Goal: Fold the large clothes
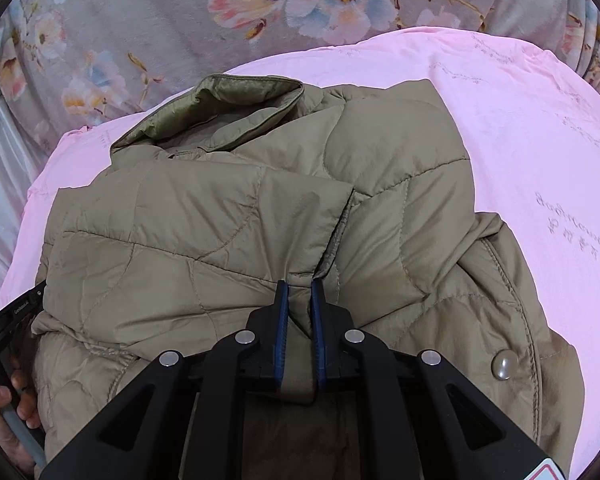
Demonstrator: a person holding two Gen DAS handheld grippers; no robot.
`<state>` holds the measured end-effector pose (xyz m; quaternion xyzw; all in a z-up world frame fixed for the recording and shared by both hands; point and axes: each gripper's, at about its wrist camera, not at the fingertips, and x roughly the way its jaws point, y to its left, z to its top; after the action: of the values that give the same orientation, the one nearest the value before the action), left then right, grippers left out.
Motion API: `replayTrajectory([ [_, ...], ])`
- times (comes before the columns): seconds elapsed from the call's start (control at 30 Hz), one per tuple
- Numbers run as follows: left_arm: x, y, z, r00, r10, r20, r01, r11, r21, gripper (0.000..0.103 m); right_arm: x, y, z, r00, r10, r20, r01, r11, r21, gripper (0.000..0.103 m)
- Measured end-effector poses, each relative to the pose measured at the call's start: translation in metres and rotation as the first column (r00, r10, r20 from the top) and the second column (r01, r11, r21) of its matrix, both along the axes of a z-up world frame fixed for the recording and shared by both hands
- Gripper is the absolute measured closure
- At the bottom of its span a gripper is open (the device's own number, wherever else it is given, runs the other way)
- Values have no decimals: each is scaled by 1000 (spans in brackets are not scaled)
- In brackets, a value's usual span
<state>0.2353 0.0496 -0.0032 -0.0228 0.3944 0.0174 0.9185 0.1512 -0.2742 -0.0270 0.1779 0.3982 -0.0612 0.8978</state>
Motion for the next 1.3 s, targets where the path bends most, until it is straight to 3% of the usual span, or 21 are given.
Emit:
replayTrajectory([
  [0.3,-44,18,8,1000,-12,6,12,1000,-15,94,-33,6,6,1000,19,-13,-19,1000,-3,90],
  [0.37,-50,24,22,1000,-25,4,25,1000,-19,94,-36,1,18,1000,3,-27,-4,1000,-28,80],
  [0.47,-58,30,58,997,-41,60,42,999,-26,88,-46,-6,47,998,-38,45,41,997,-63,64],
  [0.53,-55,25,82,994,-57,98,60,998,-32,79,-44,-4,71,995,-29,96,35,997,-62,61],
  [0.63,-37,-4,99,988,-121,101,126,991,-47,76,-25,19,90,991,53,123,-47,998,-50,61],
  [0.73,-17,-48,89,980,-192,60,193,981,-13,76,4,50,86,984,145,102,-142,989,-39,61],
  [0.9,1,-93,32,971,-237,-42,238,970,47,75,41,86,45,977,212,-5,-211,973,-92,61],
  [1.03,-4,-95,13,972,-234,11,232,968,93,75,40,92,21,977,215,14,-212,972,-102,61],
  [1.3,-7,-100,9,974,-225,19,221,965,144,74,33,94,13,978,205,33,-199,971,-133,60],
])
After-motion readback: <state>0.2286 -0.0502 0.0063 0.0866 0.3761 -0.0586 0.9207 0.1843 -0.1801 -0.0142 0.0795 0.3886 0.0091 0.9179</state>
